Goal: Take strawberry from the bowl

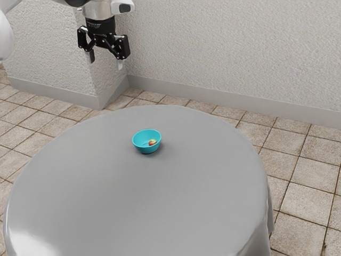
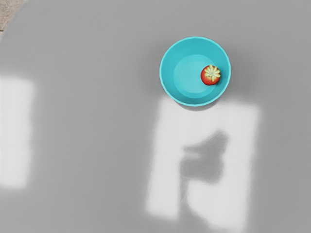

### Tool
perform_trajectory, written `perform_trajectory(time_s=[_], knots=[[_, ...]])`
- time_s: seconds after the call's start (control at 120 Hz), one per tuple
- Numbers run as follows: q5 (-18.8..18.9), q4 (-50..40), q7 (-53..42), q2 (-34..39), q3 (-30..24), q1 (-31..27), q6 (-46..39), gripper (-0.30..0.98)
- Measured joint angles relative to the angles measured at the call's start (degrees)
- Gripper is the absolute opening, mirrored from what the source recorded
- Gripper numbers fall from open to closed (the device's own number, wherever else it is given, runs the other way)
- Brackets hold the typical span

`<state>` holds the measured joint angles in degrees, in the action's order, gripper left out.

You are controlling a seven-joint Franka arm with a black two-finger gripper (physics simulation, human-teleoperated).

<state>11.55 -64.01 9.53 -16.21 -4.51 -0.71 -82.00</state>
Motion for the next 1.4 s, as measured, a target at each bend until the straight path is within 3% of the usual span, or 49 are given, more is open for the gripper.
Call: perform_trajectory(time_s=[0.142, 0.283, 0.4, 0.6, 0.775, 1.1, 1.4], knots=[[-1.3, -0.1, 0.1, -0.9, -1.3, 0.0, 0.0, 0.69], [-2.2, 0.1, 0.2, -7.0, -2.0, 0.1, -2.8, 0.69], [-4.9, -0.9, 0.2, -10.8, -1.6, -1.3, -5.1, 0.67], [-10.3, -9.7, 0.3, -11.6, 0.0, -2.6, -12.7, 0.52], [-12.7, -11.0, 0.8, -14.0, 0.3, -2.7, -18.2, 0.38], [-13.8, -10.2, 2.3, -19.0, 1.9, -2.7, -23.6, 0.22], [-13.9, -4.3, 3.2, -26.9, 1.9, -2.7, -28.7, 0.20]])
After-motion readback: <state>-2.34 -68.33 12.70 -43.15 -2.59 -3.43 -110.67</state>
